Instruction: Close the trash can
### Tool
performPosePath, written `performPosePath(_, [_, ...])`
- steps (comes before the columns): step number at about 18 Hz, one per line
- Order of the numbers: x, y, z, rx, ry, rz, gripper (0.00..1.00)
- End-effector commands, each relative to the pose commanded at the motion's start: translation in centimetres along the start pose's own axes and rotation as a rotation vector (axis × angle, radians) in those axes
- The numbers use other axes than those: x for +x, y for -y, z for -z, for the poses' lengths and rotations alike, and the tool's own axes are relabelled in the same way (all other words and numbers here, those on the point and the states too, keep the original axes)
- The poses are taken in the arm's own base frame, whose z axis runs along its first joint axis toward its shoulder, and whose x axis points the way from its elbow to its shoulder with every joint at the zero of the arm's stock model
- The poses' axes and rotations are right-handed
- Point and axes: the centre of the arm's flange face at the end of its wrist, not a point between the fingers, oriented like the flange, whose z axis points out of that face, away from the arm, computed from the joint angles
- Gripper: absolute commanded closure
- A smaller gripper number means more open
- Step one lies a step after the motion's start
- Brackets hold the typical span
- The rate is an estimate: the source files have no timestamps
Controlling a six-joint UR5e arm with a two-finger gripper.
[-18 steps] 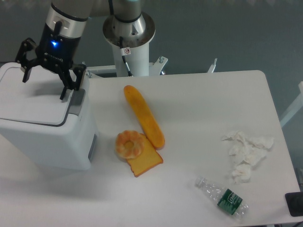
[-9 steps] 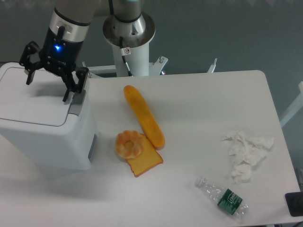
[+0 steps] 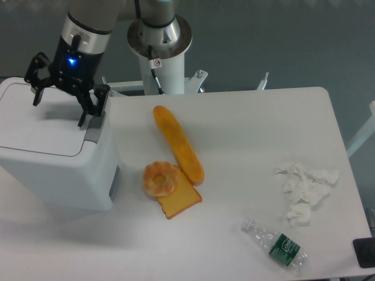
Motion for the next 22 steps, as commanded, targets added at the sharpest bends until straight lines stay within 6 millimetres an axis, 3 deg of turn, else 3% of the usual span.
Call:
performPosePath(9, [0.6, 1.0, 3.5, 0.064, 0.027, -0.016, 0.0])
performPosePath(12, [-2.6, 1.0, 7.3, 0.09, 0.18, 0.008, 0.0])
performPosePath(15, [-6.0, 0.6, 9.2, 0.029, 0.387, 0.007, 0.0])
performPosePath(18, [-10.9, -1.0, 11.3, -0.043, 0.573, 0.07, 0.0])
performPosePath(22, [-17.1, -4.0, 14.3, -0.218, 0.696, -0.007, 0.0])
